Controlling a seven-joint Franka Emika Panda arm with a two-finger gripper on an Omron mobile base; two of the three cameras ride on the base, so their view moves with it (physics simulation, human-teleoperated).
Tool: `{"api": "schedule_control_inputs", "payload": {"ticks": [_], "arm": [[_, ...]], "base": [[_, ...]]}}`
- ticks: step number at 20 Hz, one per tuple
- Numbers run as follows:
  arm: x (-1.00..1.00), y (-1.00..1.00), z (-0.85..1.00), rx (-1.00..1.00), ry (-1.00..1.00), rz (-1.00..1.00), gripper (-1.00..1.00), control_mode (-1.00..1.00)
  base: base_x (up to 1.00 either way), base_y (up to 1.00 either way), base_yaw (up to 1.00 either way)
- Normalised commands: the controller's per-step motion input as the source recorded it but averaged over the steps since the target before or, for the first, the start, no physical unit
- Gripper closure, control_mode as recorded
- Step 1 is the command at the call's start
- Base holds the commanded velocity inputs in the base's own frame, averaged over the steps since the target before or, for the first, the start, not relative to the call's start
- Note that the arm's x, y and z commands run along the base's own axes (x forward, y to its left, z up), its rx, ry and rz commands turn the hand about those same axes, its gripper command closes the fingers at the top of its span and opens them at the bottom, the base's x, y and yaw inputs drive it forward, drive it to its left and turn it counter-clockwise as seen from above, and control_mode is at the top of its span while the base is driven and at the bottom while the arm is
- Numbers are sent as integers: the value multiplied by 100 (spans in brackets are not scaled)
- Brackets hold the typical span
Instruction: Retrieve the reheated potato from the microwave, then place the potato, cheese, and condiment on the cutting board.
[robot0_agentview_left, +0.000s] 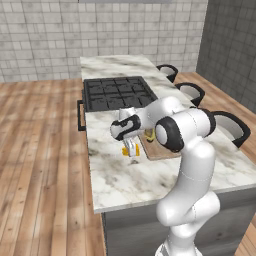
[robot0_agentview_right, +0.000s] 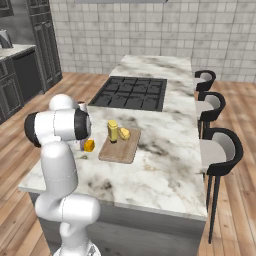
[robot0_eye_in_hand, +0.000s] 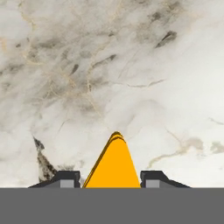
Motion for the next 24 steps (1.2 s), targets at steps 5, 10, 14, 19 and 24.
{"api": "schedule_control_inputs", "payload": {"ticks": [5,10,14,19,24], "arm": [[-29,-54,0,0,0,1,100,-100],[-33,-56,0,0,-2,2,100,-100],[-26,-53,0,0,-2,3,100,-100],[-8,-58,2,0,-3,9,100,-100],[-5,-60,4,0,-7,17,100,-100]], "base": [[0,0,0],[0,0,0],[0,0,0],[0,0,0],[0,0,0]]}}
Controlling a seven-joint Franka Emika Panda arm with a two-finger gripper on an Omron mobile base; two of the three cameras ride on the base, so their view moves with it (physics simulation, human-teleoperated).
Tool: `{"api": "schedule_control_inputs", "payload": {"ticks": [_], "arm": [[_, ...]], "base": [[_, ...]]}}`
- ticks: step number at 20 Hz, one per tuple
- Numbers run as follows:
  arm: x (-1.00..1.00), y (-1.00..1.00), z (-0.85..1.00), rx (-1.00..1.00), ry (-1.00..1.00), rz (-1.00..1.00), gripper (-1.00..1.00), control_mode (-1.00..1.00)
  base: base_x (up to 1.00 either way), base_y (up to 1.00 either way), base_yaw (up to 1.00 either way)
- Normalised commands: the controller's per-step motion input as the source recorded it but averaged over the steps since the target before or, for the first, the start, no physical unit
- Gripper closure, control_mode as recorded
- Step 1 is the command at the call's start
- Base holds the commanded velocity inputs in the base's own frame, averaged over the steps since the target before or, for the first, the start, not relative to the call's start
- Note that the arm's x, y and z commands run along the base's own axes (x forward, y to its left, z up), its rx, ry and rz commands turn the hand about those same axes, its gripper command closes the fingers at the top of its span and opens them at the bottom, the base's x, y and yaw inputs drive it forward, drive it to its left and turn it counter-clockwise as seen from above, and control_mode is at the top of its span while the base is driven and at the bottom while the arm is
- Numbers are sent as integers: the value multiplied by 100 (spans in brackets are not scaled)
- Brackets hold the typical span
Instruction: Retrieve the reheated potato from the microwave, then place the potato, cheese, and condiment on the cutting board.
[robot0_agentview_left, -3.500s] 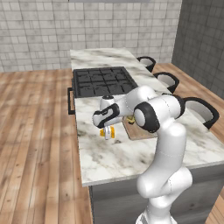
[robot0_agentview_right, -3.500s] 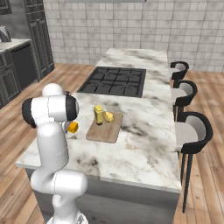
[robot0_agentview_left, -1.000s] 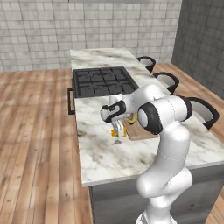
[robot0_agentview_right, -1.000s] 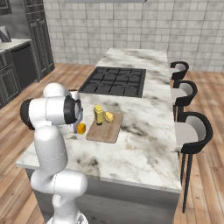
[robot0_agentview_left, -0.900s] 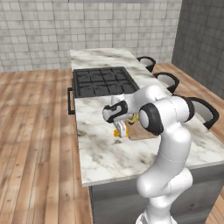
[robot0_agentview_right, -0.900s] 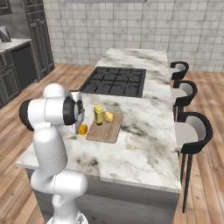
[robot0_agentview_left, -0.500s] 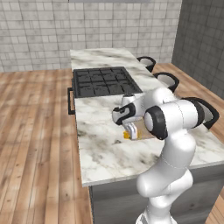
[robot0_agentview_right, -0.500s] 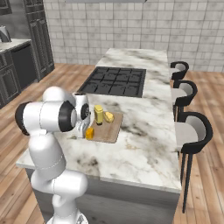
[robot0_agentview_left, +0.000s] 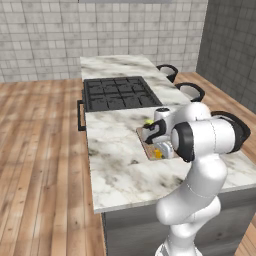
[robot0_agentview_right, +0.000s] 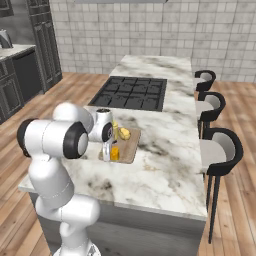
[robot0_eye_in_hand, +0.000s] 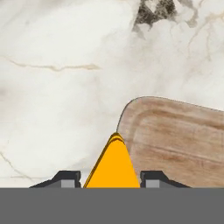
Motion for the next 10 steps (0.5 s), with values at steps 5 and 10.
{"api": "schedule_control_inputs", "payload": {"ticks": [5,10], "arm": [[-10,-56,1,1,-10,23,100,-100],[8,-37,0,6,-9,21,100,-100]], "base": [[0,0,0],[0,0,0]]}}
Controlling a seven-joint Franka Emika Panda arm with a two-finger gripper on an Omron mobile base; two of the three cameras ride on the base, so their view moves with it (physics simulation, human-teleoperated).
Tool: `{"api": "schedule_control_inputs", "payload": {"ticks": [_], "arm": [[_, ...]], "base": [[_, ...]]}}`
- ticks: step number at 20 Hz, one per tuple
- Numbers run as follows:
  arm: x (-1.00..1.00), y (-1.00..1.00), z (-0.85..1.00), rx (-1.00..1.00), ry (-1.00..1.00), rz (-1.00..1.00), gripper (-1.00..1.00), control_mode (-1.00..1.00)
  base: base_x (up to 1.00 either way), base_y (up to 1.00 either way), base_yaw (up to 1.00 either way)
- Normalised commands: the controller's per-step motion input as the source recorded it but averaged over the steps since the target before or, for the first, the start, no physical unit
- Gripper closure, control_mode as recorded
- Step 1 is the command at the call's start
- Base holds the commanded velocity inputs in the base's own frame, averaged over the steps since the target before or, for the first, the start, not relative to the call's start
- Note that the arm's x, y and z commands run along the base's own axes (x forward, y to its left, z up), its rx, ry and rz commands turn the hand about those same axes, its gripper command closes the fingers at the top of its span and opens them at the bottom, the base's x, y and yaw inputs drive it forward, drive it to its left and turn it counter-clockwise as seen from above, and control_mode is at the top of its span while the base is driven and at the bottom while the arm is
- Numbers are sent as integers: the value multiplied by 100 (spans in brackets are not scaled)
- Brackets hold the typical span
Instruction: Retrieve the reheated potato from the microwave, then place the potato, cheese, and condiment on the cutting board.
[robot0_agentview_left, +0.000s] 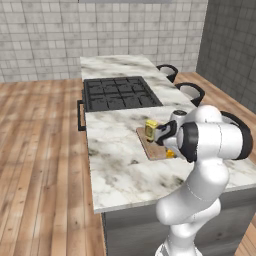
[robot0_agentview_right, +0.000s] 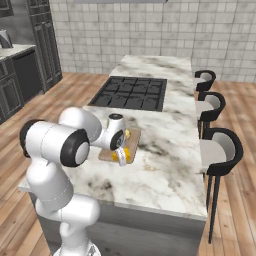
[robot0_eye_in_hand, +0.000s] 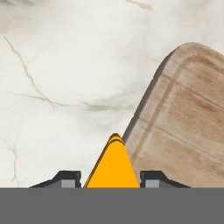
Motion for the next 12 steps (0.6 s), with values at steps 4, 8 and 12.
{"api": "schedule_control_inputs", "payload": {"ticks": [4,8,12], "arm": [[25,-27,0,8,-12,22,100,-100],[33,-19,0,7,-9,20,100,-100],[38,-6,0,5,-7,18,100,-100]], "base": [[0,0,0],[0,0,0],[0,0,0]]}}
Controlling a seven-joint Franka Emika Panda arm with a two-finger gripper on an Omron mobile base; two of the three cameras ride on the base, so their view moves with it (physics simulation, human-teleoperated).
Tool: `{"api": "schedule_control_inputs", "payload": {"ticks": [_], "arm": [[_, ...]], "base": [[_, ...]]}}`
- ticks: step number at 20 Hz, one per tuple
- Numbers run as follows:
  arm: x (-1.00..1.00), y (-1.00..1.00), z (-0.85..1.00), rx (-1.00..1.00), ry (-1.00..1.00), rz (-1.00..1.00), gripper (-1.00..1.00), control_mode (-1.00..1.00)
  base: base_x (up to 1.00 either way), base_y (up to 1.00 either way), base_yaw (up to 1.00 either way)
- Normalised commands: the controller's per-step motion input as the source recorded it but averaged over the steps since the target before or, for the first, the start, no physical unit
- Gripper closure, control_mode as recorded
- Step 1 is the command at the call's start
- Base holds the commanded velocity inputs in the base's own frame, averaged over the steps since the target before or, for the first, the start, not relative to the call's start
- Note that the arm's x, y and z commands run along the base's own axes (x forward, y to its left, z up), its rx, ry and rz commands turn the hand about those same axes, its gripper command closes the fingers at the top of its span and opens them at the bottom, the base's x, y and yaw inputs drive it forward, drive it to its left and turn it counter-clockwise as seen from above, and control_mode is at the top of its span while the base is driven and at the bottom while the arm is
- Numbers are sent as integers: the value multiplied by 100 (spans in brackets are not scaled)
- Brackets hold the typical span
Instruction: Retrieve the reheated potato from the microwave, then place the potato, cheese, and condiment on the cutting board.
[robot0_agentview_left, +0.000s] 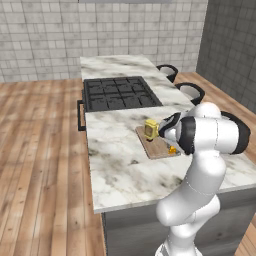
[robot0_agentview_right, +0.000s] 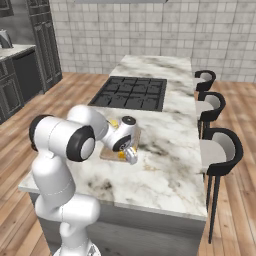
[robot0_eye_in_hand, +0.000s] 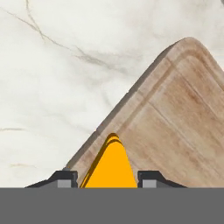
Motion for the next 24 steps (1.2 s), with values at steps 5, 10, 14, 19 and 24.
{"api": "schedule_control_inputs", "payload": {"ticks": [5,10,14,19,24], "arm": [[22,0,3,1,-4,15,100,-100],[0,-2,6,-1,-1,11,100,-100],[-3,-4,14,-6,0,6,100,-100],[0,0,23,-9,-1,5,100,-100],[12,4,7,-5,-1,6,100,-100]], "base": [[0,0,0],[0,0,0],[0,0,0],[0,0,0],[0,0,0]]}}
